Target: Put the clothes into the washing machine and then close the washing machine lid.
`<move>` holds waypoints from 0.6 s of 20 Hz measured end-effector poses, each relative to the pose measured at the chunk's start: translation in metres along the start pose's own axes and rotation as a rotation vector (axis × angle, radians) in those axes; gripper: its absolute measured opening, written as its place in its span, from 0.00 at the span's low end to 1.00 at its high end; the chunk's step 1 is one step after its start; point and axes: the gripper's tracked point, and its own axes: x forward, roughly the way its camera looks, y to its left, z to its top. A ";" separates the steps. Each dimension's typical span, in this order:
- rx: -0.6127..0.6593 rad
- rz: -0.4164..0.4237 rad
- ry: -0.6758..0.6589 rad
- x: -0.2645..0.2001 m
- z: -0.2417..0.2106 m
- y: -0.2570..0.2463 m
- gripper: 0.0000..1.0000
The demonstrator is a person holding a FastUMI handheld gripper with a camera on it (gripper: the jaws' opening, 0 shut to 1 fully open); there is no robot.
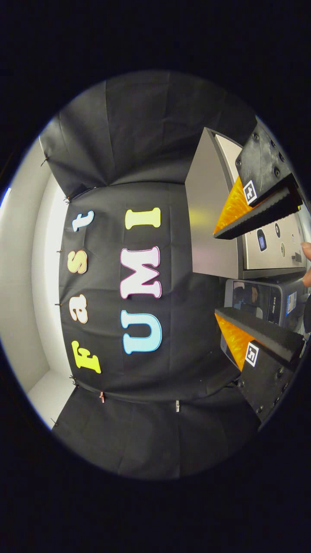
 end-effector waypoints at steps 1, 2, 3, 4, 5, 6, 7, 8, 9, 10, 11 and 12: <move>0.003 0.002 0.002 0.000 -0.001 0.001 0.99; 0.002 0.004 0.003 0.000 -0.002 0.001 0.99; -0.001 0.002 0.004 -0.001 -0.002 0.001 0.99; -0.003 -0.001 0.001 -0.001 -0.001 -0.001 0.99; -0.001 -0.004 -0.003 -0.002 0.001 -0.002 0.99; 0.003 -0.004 -0.004 -0.002 0.002 -0.002 0.99; 0.006 -0.001 -0.007 -0.003 0.002 -0.001 1.00; 0.007 -0.001 -0.012 -0.004 0.004 0.000 0.99; 0.006 -0.005 -0.014 -0.003 0.004 -0.002 0.99; 0.004 -0.005 -0.012 -0.003 0.004 -0.002 0.99; 0.004 -0.007 -0.009 -0.003 0.002 -0.003 0.99; 0.007 -0.008 -0.009 -0.003 0.002 -0.003 0.99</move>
